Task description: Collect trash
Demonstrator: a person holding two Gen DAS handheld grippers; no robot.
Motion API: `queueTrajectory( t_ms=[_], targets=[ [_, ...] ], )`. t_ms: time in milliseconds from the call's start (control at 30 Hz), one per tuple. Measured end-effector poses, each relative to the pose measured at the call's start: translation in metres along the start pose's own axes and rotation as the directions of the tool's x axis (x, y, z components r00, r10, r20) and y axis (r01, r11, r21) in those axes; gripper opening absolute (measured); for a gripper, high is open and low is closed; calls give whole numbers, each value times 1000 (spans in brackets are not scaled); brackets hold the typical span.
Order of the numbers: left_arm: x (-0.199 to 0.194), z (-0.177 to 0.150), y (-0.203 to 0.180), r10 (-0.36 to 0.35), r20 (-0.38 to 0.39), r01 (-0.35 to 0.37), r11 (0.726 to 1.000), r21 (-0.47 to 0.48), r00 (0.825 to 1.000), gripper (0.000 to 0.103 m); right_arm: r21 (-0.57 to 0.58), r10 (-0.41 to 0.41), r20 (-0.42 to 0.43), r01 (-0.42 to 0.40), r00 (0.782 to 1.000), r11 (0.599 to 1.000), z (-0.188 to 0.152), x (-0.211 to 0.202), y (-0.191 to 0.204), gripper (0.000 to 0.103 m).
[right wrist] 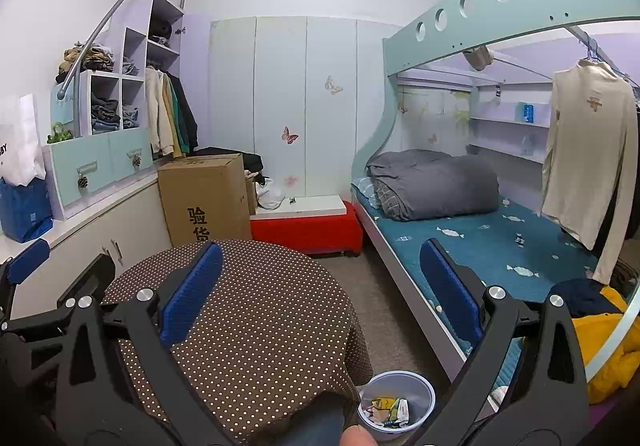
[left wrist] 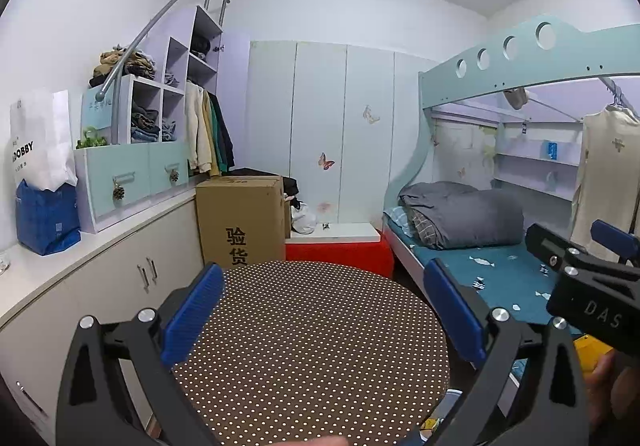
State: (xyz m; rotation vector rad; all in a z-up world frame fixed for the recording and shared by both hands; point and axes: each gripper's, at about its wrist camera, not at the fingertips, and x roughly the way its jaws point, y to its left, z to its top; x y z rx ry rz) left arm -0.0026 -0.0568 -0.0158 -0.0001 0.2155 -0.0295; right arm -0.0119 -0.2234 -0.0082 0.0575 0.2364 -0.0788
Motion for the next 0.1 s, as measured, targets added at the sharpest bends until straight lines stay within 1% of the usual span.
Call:
queueTrajectory(
  t_ms=[100],
  targets=[
    [1, 0, 2, 5, -3, -5, 1000, -7, 1000, 98, -1, 3, 2, -3, 1000, 1000, 1, 0, 0, 97]
  ],
)
